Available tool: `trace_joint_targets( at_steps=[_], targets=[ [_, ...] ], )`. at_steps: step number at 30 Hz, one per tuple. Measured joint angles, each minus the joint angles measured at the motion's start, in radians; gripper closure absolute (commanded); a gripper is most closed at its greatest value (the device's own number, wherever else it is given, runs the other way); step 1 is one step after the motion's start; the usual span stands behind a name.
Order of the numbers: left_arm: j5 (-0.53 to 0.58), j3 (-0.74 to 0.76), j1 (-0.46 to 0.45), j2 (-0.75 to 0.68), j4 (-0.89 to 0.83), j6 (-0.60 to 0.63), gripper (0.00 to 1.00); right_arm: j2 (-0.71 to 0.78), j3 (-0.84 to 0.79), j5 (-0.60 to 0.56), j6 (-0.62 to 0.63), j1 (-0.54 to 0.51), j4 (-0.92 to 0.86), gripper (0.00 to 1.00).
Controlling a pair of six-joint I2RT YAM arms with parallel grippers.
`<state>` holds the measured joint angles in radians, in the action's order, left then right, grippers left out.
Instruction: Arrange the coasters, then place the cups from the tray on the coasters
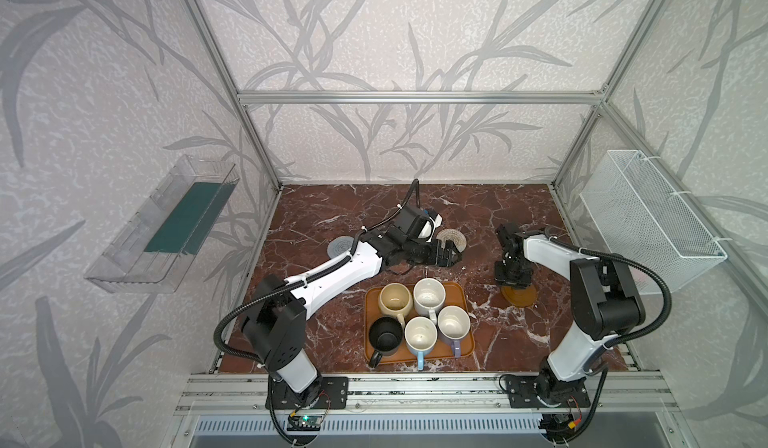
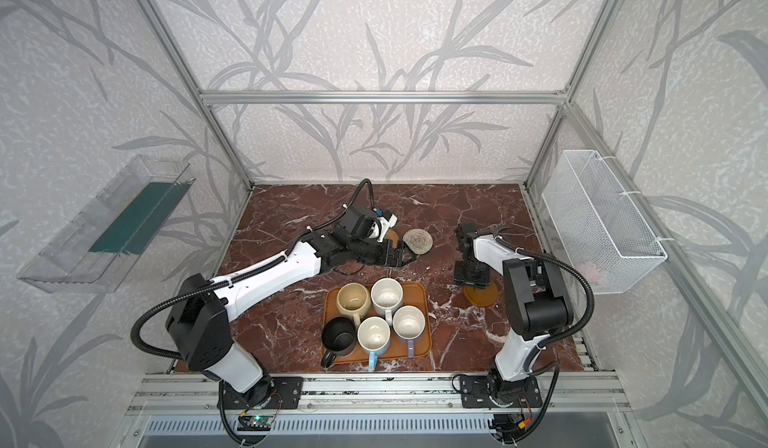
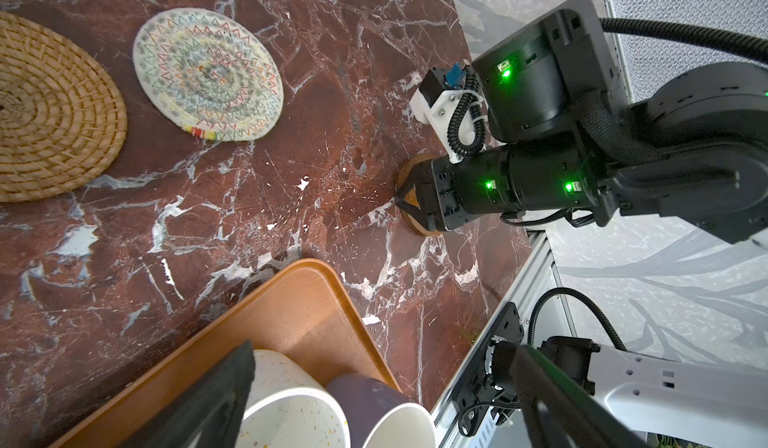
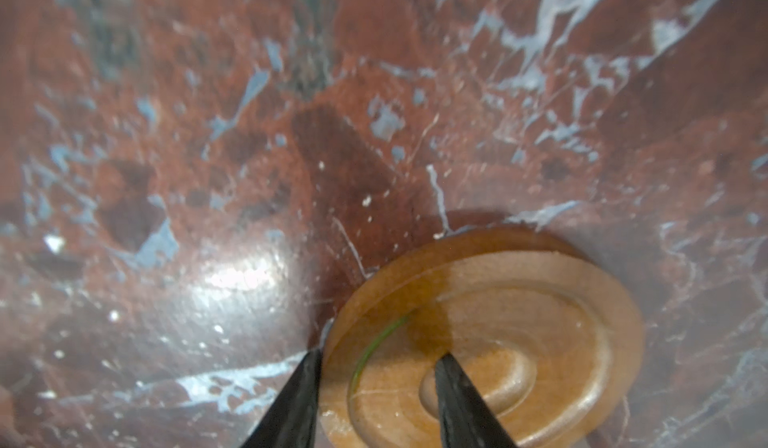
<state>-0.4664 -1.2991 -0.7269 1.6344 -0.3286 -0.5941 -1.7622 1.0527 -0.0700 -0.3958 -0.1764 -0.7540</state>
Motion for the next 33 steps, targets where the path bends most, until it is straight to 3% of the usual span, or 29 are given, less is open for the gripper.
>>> trace_joint_targets(
  at_steps=[33],
  targets=[
    [-0.034, -0.015, 0.066, 0.011, -0.007, 0.008, 0.01, -0.433, 0.641, 0.011, -0.038, -0.093, -0.115, 0.61]
  ],
)
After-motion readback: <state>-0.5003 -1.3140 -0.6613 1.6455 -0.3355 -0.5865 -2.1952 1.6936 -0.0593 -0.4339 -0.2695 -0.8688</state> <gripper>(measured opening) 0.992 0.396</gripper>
